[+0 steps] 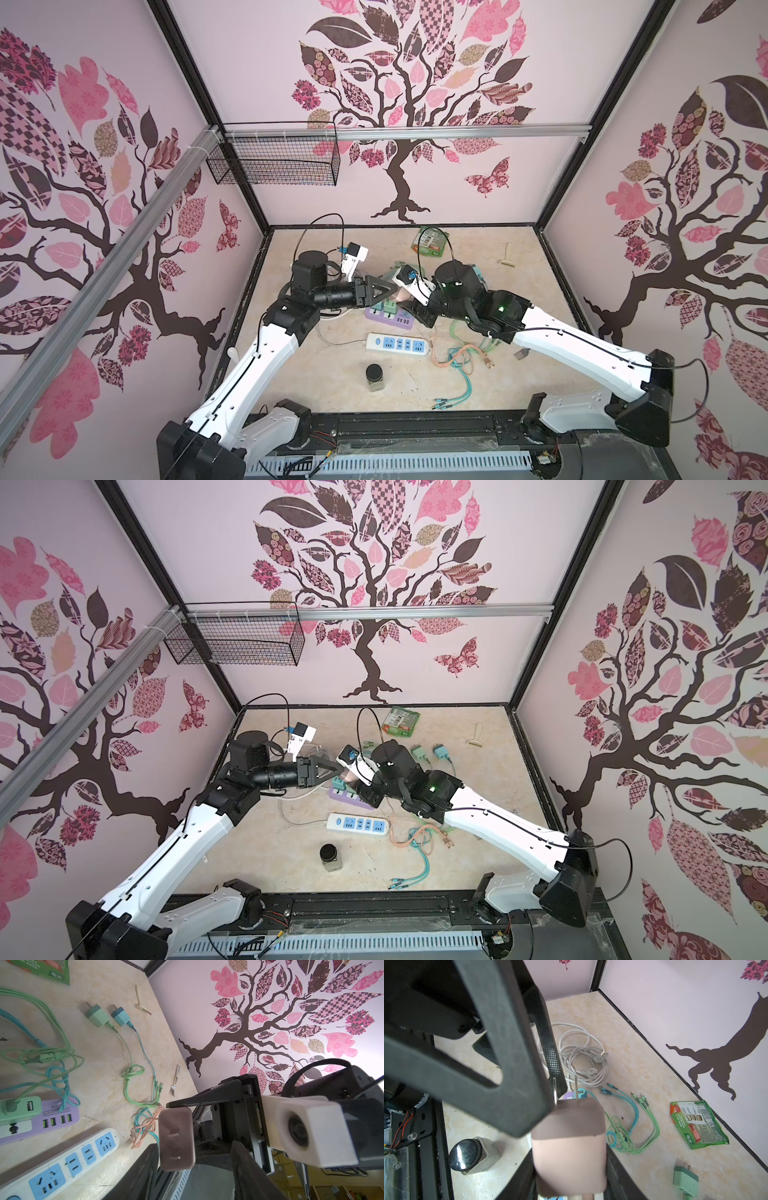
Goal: Insert the plug
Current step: 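Lift the pink charger with the right gripper while the left gripper rises toward it, then close the left gripper on the pink charger held by the right gripper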
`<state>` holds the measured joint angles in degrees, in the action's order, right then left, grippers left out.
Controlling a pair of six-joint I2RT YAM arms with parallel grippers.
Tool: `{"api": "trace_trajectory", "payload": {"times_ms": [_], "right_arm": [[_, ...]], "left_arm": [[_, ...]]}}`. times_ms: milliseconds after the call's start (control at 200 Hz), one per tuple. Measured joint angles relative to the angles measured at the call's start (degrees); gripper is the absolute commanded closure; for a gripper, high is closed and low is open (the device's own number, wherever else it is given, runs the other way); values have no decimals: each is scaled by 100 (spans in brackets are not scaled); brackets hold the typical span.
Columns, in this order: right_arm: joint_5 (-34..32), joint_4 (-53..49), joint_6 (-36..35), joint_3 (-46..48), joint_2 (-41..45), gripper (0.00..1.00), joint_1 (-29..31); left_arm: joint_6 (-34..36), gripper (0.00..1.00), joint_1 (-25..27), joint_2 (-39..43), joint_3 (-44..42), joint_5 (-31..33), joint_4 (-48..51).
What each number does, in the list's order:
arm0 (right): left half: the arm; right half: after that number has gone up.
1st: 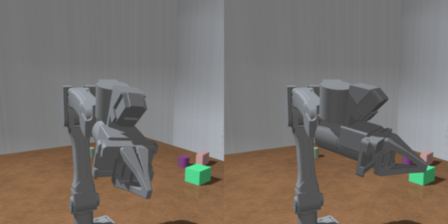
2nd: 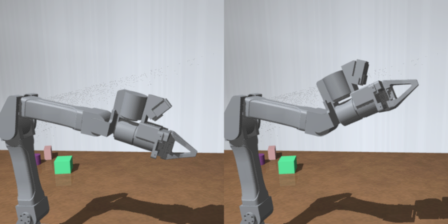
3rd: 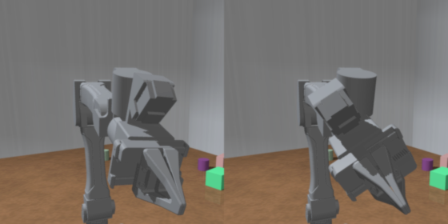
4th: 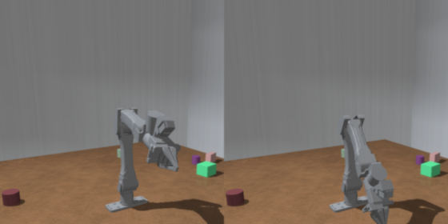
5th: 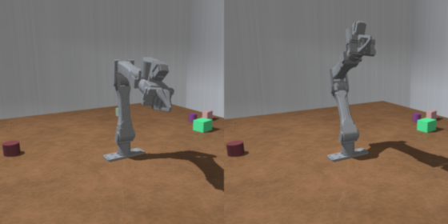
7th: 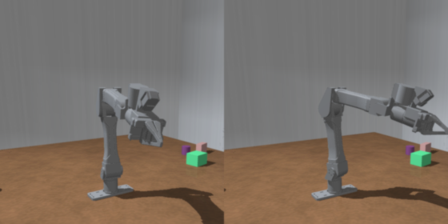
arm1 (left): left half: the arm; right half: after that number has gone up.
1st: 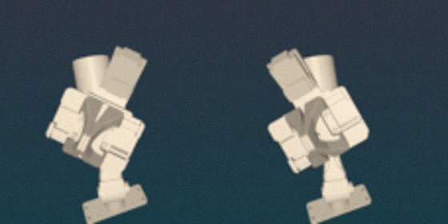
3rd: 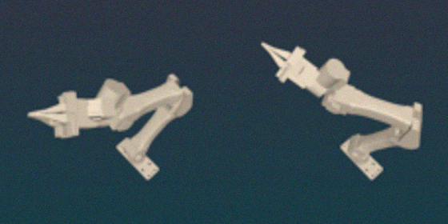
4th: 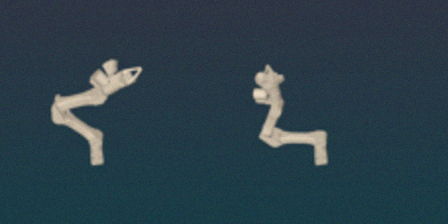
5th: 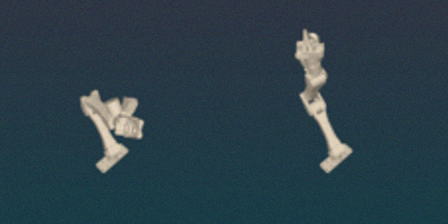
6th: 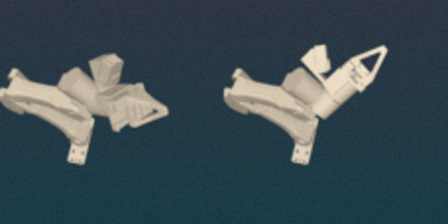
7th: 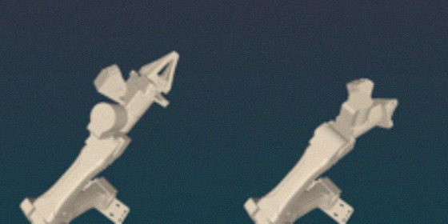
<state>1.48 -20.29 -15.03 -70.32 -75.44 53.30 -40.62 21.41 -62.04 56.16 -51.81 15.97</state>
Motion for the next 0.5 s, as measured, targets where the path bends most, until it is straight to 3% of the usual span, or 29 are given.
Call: {"api": "trace_trajectory", "payload": {"times_ms": [500], "right_arm": [[-85,20,-243,-2,55,63,125]], "left_arm": [[4,59,107,-160,0,-103,31]]}}
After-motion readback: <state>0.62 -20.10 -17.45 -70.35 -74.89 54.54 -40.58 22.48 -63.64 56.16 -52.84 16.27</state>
